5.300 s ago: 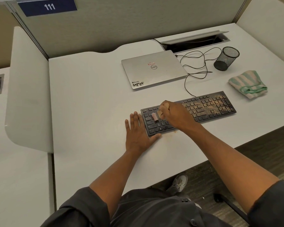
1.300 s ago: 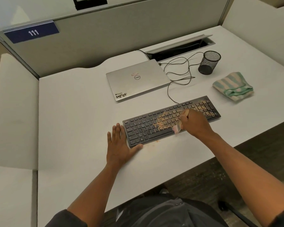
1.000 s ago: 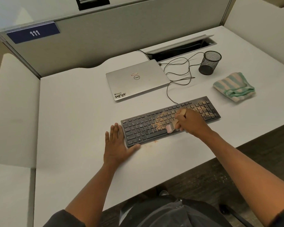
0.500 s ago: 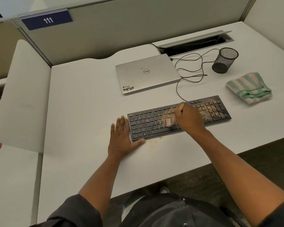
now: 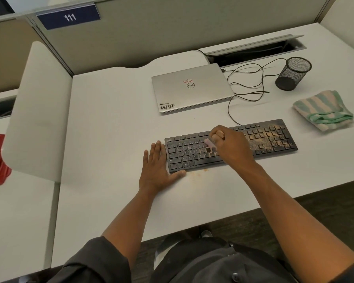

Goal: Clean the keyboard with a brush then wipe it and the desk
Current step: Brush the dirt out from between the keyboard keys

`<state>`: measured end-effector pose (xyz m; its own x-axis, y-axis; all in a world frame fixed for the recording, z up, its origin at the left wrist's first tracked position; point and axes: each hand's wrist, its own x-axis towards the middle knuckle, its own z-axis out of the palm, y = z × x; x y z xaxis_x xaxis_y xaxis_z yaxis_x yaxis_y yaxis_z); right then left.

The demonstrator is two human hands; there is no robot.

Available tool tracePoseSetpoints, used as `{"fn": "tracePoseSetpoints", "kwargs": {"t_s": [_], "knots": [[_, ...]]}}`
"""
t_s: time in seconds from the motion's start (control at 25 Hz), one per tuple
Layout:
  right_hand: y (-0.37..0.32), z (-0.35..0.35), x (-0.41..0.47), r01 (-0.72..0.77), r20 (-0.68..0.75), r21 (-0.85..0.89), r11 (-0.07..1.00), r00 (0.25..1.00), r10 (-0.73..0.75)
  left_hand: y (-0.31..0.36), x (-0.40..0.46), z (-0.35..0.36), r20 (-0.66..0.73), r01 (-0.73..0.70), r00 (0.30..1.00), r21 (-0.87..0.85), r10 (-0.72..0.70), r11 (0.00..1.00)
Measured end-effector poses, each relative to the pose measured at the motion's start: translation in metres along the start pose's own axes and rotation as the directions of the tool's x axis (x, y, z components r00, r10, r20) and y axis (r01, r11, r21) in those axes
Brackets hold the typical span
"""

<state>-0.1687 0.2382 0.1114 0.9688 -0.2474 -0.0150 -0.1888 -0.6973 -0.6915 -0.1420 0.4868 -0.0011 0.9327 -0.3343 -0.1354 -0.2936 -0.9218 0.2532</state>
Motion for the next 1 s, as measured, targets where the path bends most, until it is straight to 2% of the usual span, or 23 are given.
{"fn": "tracePoseSetpoints", "kwargs": {"t_s": [0.12, 0.2, 0.28, 0.52, 0.68, 1.0], "knots": [[-0.001, 0.002, -0.016, 0.137, 0.043, 0.167, 0.976, 0.988, -0.146, -0.001, 0.0, 0.001, -0.005, -0.005, 1.0, 0.003, 0.005, 1.0], [0.008, 0.02, -0.039, 0.263, 0.073, 0.097, 0.96, 0.96, -0.27, -0.001, 0.0, 0.001, -0.006, -0.004, 1.0, 0.009, 0.004, 1.0], [0.023, 0.04, -0.059, 0.346, 0.098, -0.046, 0.937, 0.935, -0.34, 0.0, -0.001, 0.0, 0.005, -0.001, 1.0, 0.015, 0.001, 1.0], [0.041, 0.048, -0.07, 0.229, -0.01, -0.203, 0.952, 0.972, -0.236, 0.001, -0.001, 0.0, 0.005, 0.004, 1.0, 0.027, -0.004, 1.0], [0.038, 0.049, -0.069, 0.275, 0.016, -0.179, 0.945, 0.961, -0.276, 0.0, 0.0, 0.0, 0.011, 0.003, 1.0, 0.024, -0.003, 1.0], [0.025, 0.044, -0.053, 0.234, -0.083, -0.176, 0.956, 0.964, -0.251, 0.0, 0.0, 0.002, 0.01, 0.006, 1.0, 0.031, -0.006, 0.999]]}}
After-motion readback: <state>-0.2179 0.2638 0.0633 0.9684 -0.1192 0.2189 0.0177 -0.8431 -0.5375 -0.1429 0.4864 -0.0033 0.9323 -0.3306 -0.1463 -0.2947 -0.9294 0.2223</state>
